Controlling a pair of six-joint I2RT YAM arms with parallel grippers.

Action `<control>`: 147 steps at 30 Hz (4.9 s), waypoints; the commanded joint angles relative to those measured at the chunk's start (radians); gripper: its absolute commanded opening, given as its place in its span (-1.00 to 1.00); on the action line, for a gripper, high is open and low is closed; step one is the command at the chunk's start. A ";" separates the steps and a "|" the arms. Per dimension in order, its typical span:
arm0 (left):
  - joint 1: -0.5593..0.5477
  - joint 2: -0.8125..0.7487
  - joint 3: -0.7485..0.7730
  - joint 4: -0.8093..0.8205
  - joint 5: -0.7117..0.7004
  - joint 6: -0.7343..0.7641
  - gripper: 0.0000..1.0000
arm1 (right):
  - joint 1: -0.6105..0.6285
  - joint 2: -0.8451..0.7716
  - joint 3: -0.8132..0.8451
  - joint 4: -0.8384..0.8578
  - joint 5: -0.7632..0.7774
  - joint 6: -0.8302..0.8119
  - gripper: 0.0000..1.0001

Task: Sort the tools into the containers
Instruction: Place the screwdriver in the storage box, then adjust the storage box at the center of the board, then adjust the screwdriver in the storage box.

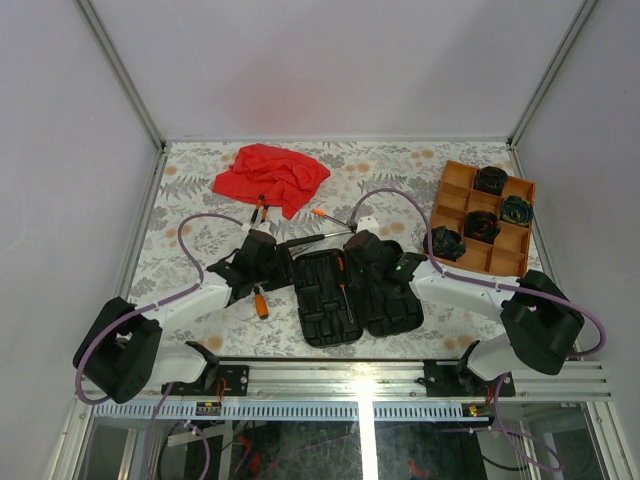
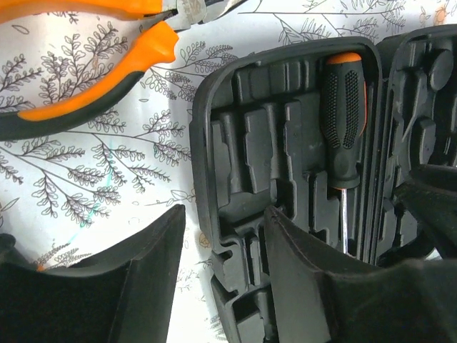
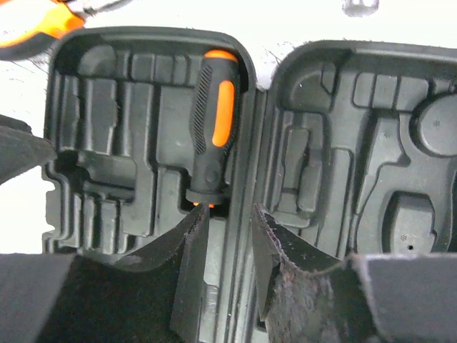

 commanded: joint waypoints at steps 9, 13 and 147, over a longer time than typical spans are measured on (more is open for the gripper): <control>-0.007 0.047 -0.028 0.120 0.046 -0.002 -0.47 | 0.004 -0.021 -0.060 0.034 -0.013 -0.031 -0.45; -0.011 0.031 -0.052 0.122 0.040 -0.020 -0.65 | 0.003 0.015 -0.039 0.032 -0.014 -0.059 -0.55; -0.037 -0.029 -0.132 0.130 -0.105 -0.162 -1.00 | 0.004 0.048 -0.001 0.034 -0.146 -0.077 -0.29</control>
